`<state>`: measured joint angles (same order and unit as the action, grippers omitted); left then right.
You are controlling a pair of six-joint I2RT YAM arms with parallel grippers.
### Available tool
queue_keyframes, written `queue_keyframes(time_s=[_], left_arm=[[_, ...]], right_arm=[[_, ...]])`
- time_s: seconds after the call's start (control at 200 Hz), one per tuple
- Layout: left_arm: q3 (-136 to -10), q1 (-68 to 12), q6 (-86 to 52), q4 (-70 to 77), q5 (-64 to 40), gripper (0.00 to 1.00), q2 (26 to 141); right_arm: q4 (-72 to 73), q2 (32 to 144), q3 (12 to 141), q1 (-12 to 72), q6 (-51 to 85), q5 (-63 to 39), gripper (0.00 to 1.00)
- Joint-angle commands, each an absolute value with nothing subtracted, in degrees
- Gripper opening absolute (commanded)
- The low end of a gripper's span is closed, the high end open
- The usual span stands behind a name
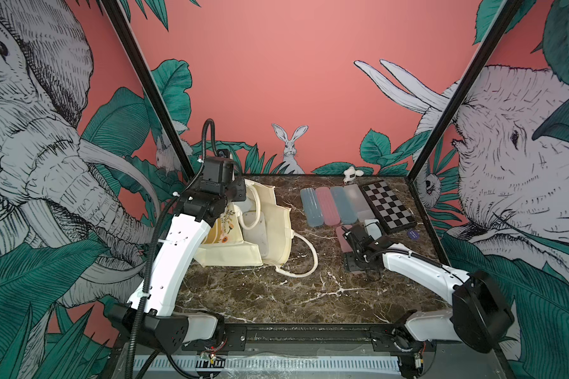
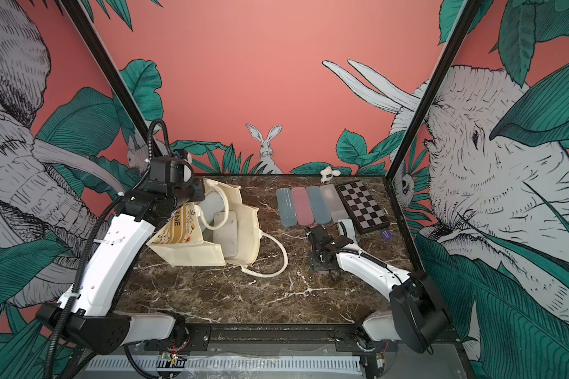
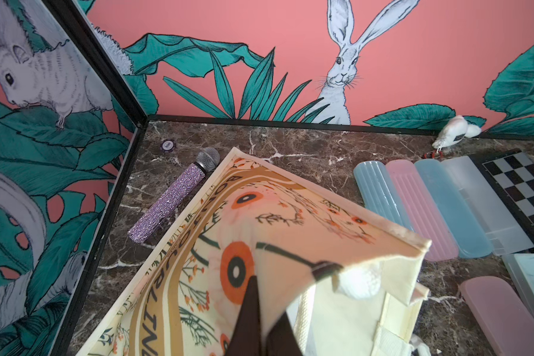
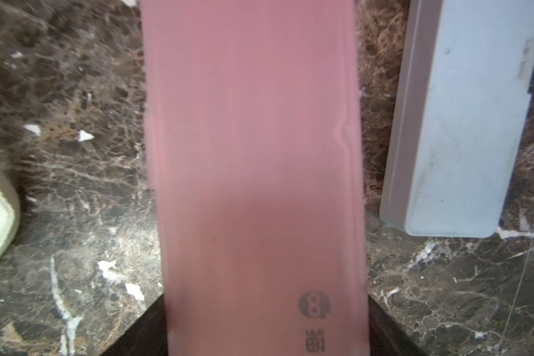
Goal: Take out the pencil case from the canvas bag
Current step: Place the pencil case at the center of the board.
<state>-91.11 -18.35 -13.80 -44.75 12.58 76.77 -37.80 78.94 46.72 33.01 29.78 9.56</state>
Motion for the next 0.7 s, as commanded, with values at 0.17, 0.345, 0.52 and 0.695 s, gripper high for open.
queue_keyframes(time_s=[0.17, 0.345, 0.52, 0.695], left_arm=[[-99.8, -17.4, -11.2, -45.2, 8.3, 0.00, 82.2], [-104.5, -17.4, -11.5, -48.4, 9.3, 0.00, 86.2], [-105.4, -16.6, -12.7, -47.6, 7.2, 0.00, 87.3], [-99.2, -16.3, -11.0, -40.0, 5.3, 0.00, 85.3]], right_arm=[[-34.1, 82.4, 47.7, 28.4, 26.1, 9.0, 0.70], [-32.7, 84.6, 48.0, 25.8, 24.6, 7.8, 0.71], [-31.6, 86.8, 48.8, 23.6, 22.7, 6.6, 0.71], [-31.3, 88.8, 50.4, 21.8, 20.9, 6.0, 0.72]])
